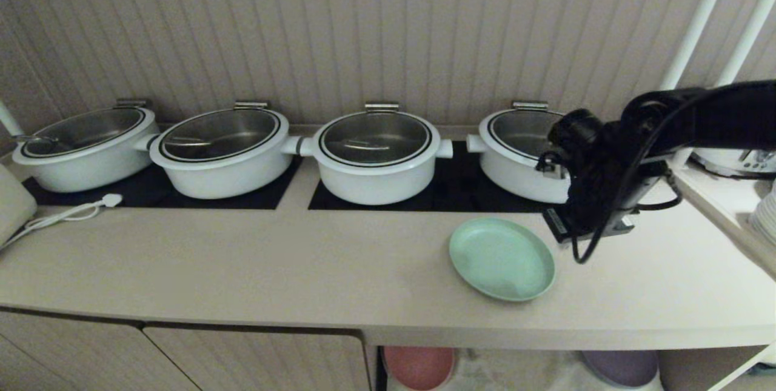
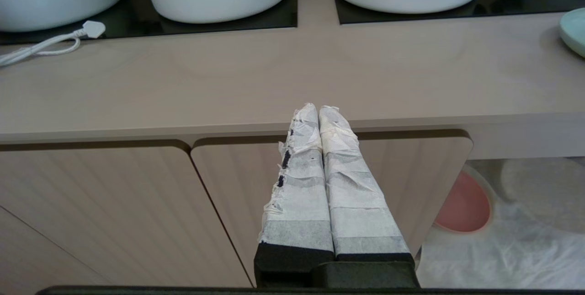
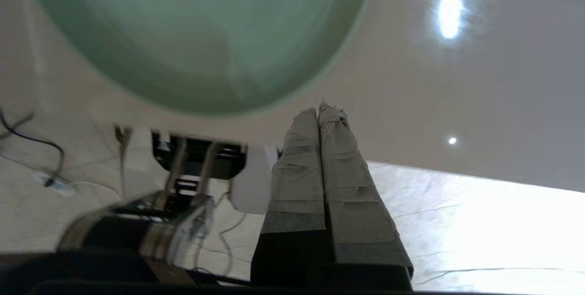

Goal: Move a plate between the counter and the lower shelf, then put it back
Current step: Pick up the plate

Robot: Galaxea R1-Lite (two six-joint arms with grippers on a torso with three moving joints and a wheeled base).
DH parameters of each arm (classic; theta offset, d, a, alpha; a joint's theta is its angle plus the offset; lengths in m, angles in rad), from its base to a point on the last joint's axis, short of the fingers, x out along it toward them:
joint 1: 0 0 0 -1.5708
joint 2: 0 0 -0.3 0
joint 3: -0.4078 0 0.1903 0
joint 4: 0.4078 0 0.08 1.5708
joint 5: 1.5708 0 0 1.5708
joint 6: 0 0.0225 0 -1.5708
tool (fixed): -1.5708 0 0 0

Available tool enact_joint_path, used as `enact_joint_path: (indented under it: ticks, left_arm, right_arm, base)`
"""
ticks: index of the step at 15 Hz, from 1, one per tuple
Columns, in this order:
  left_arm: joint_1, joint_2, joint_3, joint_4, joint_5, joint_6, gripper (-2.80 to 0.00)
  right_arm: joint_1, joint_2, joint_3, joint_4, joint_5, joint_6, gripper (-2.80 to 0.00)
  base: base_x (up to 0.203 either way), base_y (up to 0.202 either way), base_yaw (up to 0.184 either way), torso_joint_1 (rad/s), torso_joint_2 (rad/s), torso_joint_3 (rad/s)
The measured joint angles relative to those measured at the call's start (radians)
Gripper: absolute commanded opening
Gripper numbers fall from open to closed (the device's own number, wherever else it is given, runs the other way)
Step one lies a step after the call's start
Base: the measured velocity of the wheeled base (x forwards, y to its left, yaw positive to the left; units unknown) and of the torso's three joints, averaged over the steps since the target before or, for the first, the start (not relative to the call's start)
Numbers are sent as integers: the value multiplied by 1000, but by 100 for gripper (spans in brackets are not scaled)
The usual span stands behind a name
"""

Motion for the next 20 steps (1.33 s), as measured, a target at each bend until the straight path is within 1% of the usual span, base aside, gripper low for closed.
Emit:
enact_joint_path:
  ticks: [3, 6, 8, 12, 13, 20]
  left_arm:
    - [0, 0, 0, 0, 0, -1, -280]
    - [0, 0, 0, 0, 0, 0, -280]
    - [0, 0, 0, 0, 0, -1, -280]
    - [0, 0, 0, 0, 0, 0, -280]
    - [0, 0, 0, 0, 0, 0, -280]
    - [0, 0, 0, 0, 0, 0, -280]
  right_arm:
    - [0, 78, -41, -11, 0, 51, -280]
    - [-15, 118, -48, -27, -1, 77, -280]
    - [-26, 133, -48, -60, -1, 83, -280]
    - [-47, 143, -49, -63, 0, 83, -280]
    - [-50, 143, -49, -63, 0, 83, 0]
    - [-62, 144, -48, -70, 2, 92, 0]
  base:
    - [0, 0, 0, 0, 0, 0]
    - [0, 0, 0, 0, 0, 0]
    - [0, 0, 0, 0, 0, 0]
    - [0, 0, 0, 0, 0, 0]
    - [0, 0, 0, 0, 0, 0]
    - [0, 0, 0, 0, 0, 0]
